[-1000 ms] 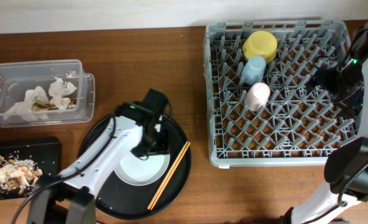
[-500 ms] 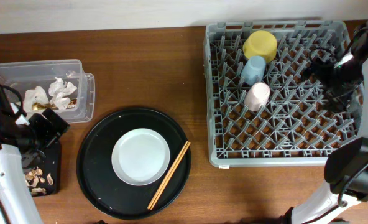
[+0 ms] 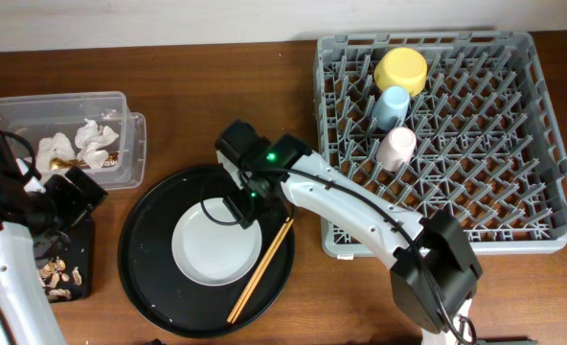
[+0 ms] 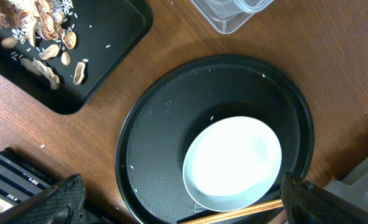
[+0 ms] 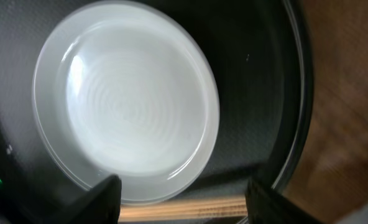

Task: Sort waste into correct bins and load items into the dishwasher rack
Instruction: 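Grasp the white plate's rim with the right gripper and lift it, then stand the white plate upright in the rack's left slots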

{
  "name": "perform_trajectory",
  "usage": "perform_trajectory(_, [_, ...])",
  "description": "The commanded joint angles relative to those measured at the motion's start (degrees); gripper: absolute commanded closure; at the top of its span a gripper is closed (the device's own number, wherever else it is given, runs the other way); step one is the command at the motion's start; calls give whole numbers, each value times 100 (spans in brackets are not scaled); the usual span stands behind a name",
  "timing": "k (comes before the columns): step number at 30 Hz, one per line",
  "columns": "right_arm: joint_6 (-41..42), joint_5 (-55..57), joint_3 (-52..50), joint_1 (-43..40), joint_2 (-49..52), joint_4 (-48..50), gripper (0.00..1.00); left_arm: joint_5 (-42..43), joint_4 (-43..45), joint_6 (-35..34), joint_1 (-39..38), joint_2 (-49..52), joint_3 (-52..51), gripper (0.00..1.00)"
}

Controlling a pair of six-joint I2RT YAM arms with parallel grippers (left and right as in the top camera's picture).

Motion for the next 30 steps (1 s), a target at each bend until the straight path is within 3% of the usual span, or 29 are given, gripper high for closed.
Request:
perform_trajectory(1, [632,76,-734,-101,13,778,43,13,-7,72,31,-17,50,0])
perform_trajectory(5, [1058,26,-1727,-90,13,1980,49,13,-4,72,31,-17,50,0])
perform_trajectory(11, [1213,24,-1932,-22,24,2181,59,13,-7,72,31,-17,50,0])
perform_trajectory(17, [1379,114,-2114,70,92,2435,61,13,-7,72,31,-17,50,0])
perform_trajectory(21, [1381,-46,-2004,59,144,2411,90,13,-7,72,31,-17,50,0])
perform_trajectory(22, [1381,-120,-1851,55,127,2343,96,13,-7,72,31,-17,50,0])
perform_trajectory(26, [1375,-98,-57,-330,-9,841,96,13,-7,72,31,-17,50,0])
perform_trajectory(28, [1331,184,1445,-1071,-13,-374,96,13,-4,72,31,-17,50,0])
perform_trajectory(30, [1333,1353,2728,-1871,-13,-1412,96,13,-7,72,31,-17,50,0])
